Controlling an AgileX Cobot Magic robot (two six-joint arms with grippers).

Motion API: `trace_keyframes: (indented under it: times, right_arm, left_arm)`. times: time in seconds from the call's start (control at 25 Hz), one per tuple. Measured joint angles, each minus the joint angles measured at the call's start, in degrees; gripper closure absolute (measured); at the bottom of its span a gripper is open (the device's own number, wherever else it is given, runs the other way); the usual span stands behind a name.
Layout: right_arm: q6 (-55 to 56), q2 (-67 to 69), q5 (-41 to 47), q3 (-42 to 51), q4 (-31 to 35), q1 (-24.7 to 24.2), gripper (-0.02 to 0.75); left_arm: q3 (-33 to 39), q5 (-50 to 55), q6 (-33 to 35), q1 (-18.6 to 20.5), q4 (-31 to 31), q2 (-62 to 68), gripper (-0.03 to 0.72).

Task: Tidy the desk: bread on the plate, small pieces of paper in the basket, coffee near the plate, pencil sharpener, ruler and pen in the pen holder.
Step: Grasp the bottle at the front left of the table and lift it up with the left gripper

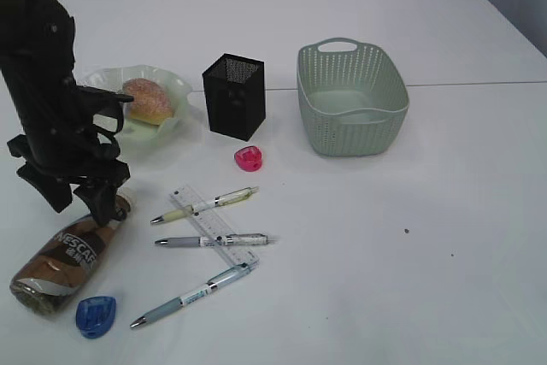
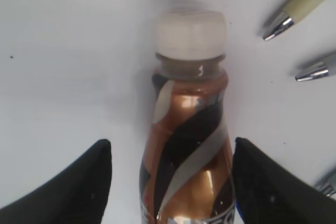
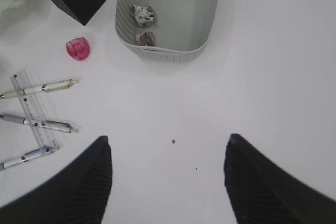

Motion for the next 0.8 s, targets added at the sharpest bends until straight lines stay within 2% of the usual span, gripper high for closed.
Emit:
trace_keyframes:
  times: [0.8]
  right_arm:
    - [0.0, 0.0, 0.1, 0.0, -2.8, 0.0, 0.246]
  left_arm:
    - [-0.1, -2.2, 0.0, 0.0, -1.4, 6.7, 0.162]
